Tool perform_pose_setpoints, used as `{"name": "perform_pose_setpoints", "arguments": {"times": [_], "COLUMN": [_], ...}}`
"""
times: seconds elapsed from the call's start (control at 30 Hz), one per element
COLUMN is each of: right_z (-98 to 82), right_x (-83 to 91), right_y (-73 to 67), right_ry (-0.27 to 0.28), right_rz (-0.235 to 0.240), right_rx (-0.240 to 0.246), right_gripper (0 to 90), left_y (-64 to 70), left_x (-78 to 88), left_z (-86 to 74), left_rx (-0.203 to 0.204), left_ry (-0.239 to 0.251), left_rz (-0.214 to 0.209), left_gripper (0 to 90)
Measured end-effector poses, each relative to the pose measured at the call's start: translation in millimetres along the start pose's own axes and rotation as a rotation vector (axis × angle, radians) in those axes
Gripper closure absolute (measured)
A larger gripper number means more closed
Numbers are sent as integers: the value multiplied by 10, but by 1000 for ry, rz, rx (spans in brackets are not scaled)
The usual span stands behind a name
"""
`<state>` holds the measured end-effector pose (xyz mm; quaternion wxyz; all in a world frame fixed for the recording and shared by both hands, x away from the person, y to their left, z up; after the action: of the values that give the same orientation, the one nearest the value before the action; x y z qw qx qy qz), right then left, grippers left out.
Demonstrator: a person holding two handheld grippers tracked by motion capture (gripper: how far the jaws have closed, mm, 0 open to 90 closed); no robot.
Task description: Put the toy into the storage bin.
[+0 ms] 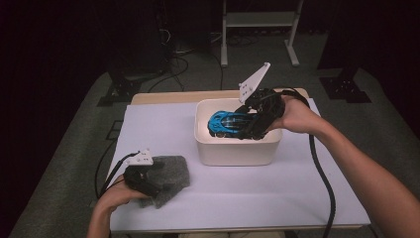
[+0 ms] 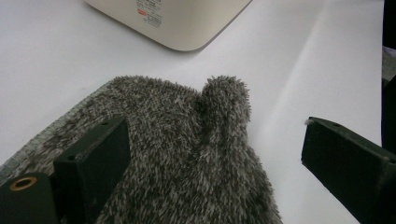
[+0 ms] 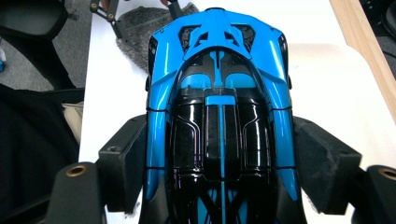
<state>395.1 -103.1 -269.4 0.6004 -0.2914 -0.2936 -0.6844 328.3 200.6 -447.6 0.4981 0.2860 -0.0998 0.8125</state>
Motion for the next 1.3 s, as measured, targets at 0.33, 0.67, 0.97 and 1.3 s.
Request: {"name": "perform_pose_setpoints", "arguments": {"times": [0.33, 0.67, 0.97, 1.3], "right_z": [-75, -110, -157, -210], "right_x": [-117, -276, -359, -466], "right_y": [178, 262, 347, 434], "right_ry": [-17, -40, -48, -53], "right_rz": [-3, 11, 21, 28], "right_rx": [-20, -11, -19, -25], "right_gripper": [251, 251, 251, 251], "left_y": [-8, -15, -17, -17], "left_x": [-16, -9, -10, 1], "left_z": [-7, -7, -13, -10], "left_rx": [-2, 1, 2, 0], "left_ry": [-5, -1, 0, 2], "left_rz": [-1, -2, -3, 0], "left_gripper": [77, 77, 77, 77]}}
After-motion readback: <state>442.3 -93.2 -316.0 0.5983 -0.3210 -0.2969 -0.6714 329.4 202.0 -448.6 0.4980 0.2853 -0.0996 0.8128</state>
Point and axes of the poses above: each handheld gripper's, and its own axes: x roughly backward along the jaws, z roughly out of its top, y roughly to its right, the point moved 5 cm from there along -x, roughly forward along the jaws, and after that the axes turned 4 degrees about y, right-handed, at the moved point
